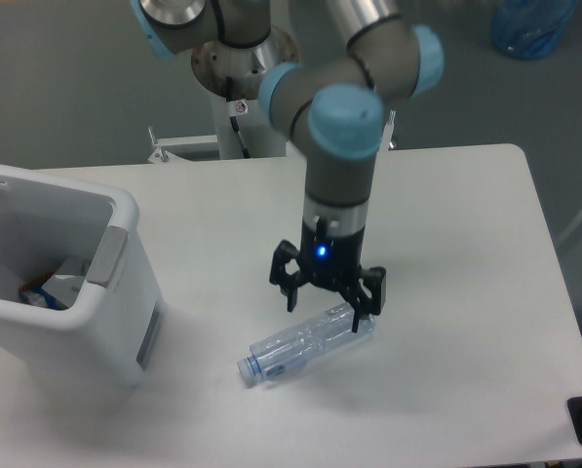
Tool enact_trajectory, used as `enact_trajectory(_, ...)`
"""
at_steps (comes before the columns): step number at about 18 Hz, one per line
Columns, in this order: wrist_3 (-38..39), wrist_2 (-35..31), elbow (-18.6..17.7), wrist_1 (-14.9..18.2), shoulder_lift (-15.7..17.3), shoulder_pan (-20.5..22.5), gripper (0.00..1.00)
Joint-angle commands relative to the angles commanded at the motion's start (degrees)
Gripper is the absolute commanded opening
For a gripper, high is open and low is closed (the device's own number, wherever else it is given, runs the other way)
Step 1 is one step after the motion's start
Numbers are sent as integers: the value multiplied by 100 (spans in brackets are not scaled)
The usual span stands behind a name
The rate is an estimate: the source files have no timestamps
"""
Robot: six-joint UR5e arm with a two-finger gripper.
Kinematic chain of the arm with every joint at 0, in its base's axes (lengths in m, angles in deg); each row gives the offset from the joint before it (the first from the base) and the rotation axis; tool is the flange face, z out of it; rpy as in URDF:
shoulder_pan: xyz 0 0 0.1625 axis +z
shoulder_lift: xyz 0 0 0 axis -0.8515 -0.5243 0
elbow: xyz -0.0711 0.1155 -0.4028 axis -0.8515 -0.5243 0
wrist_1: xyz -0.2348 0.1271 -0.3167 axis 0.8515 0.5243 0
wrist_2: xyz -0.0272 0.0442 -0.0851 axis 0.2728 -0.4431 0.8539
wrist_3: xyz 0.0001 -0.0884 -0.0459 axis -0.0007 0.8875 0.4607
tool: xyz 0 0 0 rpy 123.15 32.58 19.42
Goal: Place the trash in the trash can
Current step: 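Move the gripper over the clear plastic bottle and lower onto it, then close the gripper around the bottle's capped end and lift it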
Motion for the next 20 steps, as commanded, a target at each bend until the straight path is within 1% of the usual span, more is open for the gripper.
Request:
enact_trajectory(2,-420,87,-17,-35,-194,-132,100)
enact_trajectory(3,-475,70,-26,-27,-264,-141,100)
enact_trajectory(7,-449,87,-43,-9,-309,-203,100)
enact_trajectory(8,-466,88,-44,-9,-327,-281,100)
enact_trajectory(11,-492,79,-35,-18,-467,-405,100)
enact_trajectory(14,-502,61,62,-18,-713,-598,100)
enact_trajectory(18,-510,79,71,-27,-819,-800,100)
enact_trajectory(20,-528,70,88,-27,-889,-809,99)
